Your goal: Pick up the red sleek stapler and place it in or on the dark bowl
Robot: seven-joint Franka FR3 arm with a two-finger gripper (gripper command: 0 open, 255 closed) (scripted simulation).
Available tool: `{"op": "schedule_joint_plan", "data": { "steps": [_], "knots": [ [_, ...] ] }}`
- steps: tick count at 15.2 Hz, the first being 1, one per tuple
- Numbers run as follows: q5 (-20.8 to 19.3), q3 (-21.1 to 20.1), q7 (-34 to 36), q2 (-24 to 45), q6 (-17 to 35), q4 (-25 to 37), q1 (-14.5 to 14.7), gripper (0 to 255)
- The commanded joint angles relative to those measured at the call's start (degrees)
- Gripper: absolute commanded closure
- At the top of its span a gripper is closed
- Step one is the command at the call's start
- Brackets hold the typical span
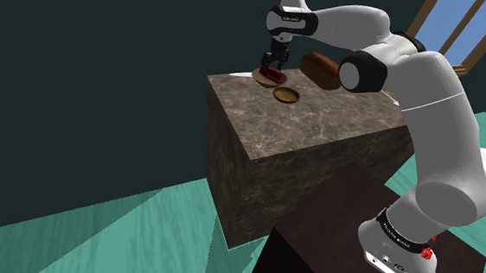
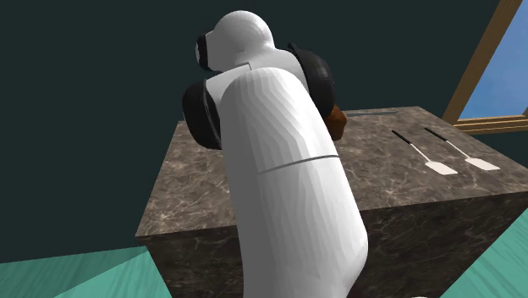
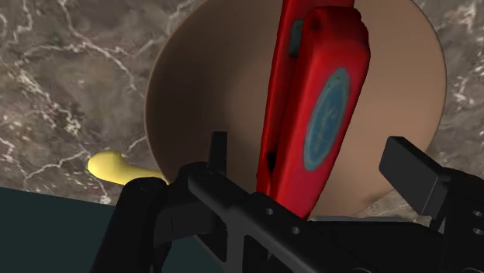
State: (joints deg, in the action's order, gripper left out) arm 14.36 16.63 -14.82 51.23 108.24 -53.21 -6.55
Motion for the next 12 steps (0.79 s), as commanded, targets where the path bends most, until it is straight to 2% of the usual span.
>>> {"op": "schedule_joint_plan", "data": {
  "steps": [1,5,12],
  "knots": [
    [0.00,0.00,0.00,0.00,0.00,0.00,0.00,0],
    [-0.41,0.25,0.53,-1.47,-6.13,4.79,-0.56,0],
    [-0.41,0.24,0.54,-1.47,-6.14,4.79,-0.56,0]
  ]
}}
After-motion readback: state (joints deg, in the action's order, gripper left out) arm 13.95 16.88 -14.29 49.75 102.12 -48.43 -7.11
